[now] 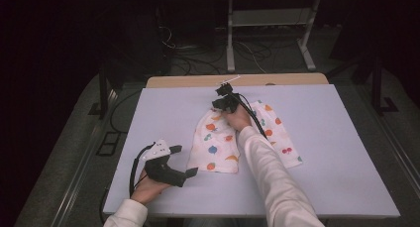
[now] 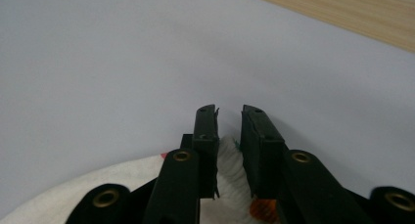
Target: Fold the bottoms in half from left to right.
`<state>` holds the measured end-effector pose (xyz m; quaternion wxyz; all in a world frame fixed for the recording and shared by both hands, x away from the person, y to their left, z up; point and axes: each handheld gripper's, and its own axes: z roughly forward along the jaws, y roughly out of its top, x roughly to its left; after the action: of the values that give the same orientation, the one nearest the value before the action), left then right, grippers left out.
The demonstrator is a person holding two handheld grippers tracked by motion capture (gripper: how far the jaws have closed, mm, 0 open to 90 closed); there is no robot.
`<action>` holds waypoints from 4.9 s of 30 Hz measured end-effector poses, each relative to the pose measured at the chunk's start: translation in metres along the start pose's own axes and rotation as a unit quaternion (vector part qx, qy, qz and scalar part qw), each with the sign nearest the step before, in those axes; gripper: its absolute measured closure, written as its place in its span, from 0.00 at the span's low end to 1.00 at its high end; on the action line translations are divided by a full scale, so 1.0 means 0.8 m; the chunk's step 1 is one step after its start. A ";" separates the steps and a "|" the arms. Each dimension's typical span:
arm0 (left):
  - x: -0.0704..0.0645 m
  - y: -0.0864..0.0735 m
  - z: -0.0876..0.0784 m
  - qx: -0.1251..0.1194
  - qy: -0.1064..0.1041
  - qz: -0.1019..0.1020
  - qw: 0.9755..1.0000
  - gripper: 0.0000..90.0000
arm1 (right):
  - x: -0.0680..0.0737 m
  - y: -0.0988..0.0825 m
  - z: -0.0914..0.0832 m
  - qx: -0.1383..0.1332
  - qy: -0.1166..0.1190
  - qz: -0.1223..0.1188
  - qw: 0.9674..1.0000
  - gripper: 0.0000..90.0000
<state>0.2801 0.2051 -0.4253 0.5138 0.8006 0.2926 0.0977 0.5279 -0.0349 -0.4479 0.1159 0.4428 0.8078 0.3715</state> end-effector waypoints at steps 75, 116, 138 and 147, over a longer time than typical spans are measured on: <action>0.040 0.010 0.029 0.143 -0.007 -0.187 0.972 0.13 | 0.009 -0.004 -0.053 -0.038 0.010 0.013 0.999 0.99; 0.056 -0.003 0.045 0.164 -0.005 -0.193 0.967 0.99 | 0.010 -0.008 -0.051 -0.045 0.017 0.008 0.999 0.99; 0.015 0.038 0.048 0.151 -0.034 -0.128 0.980 0.99 | -0.008 -0.004 -0.065 -0.057 0.019 0.026 0.998 0.99; 0.001 0.051 0.057 0.153 -0.049 -0.118 0.980 0.99 | -0.021 -0.002 -0.078 -0.066 0.026 0.038 0.997 0.99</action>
<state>0.3166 0.1586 -0.4103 0.4073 0.8331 0.3710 -0.0491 0.5043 -0.0797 -0.4078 0.1099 0.4547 0.7670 0.4393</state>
